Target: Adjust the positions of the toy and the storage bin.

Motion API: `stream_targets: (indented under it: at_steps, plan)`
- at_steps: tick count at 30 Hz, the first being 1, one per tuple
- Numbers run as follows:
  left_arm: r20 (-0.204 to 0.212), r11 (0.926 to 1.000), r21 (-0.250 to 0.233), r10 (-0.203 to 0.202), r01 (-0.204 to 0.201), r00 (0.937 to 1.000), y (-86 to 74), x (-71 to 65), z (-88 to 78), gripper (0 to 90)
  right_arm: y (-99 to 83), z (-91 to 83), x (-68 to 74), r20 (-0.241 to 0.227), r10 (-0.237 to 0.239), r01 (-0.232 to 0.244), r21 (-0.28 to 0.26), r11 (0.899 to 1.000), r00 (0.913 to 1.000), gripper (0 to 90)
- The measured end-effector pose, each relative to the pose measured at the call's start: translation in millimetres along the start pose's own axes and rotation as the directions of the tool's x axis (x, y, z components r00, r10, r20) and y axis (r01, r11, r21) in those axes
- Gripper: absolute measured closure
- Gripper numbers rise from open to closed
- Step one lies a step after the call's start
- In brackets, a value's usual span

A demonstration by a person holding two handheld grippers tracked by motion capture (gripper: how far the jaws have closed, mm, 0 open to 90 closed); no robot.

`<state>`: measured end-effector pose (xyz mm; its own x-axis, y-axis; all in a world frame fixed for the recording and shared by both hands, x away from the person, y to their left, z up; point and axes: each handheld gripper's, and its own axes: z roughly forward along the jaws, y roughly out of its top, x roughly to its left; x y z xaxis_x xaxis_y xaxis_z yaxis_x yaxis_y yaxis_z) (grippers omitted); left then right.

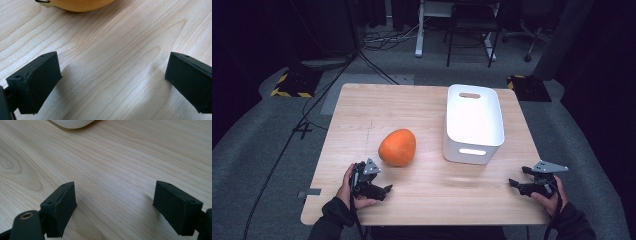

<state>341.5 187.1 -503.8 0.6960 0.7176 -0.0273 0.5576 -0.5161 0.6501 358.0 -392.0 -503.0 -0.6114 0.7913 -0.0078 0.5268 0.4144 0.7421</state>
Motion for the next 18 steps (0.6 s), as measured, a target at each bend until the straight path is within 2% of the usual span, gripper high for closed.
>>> stream_targets:
  at_steps: [2,11,12,14,15,16,17,18]
  plan:
    - [0.017,1.0000,0.001,0.003,-0.003,0.9999,0.5,0.8,0.7,0.0,-0.3,-0.1,0.7,0.005,0.005,-0.005,-0.002,1.000,1.0000,18.1]
    - [0.006,1.0000,-0.001,0.004,-0.004,1.0000,0.5,0.6,0.6,0.7,-1.2,-0.8,1.8,0.018,0.012,-0.012,-0.005,1.000,0.9998,18.1]
    - [0.003,0.9999,-0.001,0.015,-0.015,0.9999,0.5,0.7,-0.3,1.0,-1.6,-1.4,1.6,0.020,0.009,-0.009,-0.002,1.000,0.9998,18.1]
    - [0.008,0.9992,-0.025,0.031,-0.031,0.9995,0.9,1.7,-1.1,6.4,-1.8,-1.8,2.0,0.020,0.014,-0.014,-0.003,1.000,0.9997,18.1]
    - [0.008,0.9992,-0.025,0.031,-0.031,0.9995,0.9,1.7,-1.1,12.8,-1.8,-1.8,2.0,0.020,0.014,-0.014,-0.003,1.000,0.9997,18.1]
    - [0.017,0.9977,-0.056,0.041,-0.040,0.9990,1.1,2.1,-1.6,20.1,-1.8,-1.7,1.9,0.021,0.014,-0.014,-0.003,1.000,0.9997,18.0]
    - [0.011,0.9985,-0.043,0.034,-0.033,0.9994,1.9,2.0,-1.2,19.7,-1.7,-1.7,2.0,0.021,0.015,-0.015,-0.003,1.000,0.9997,17.9]
    - [0.006,0.9986,-0.039,0.037,-0.037,0.9993,3.1,3.1,-0.3,15.4,-1.7,-1.6,2.1,0.022,0.017,-0.017,-0.004,1.000,0.9996,17.8]
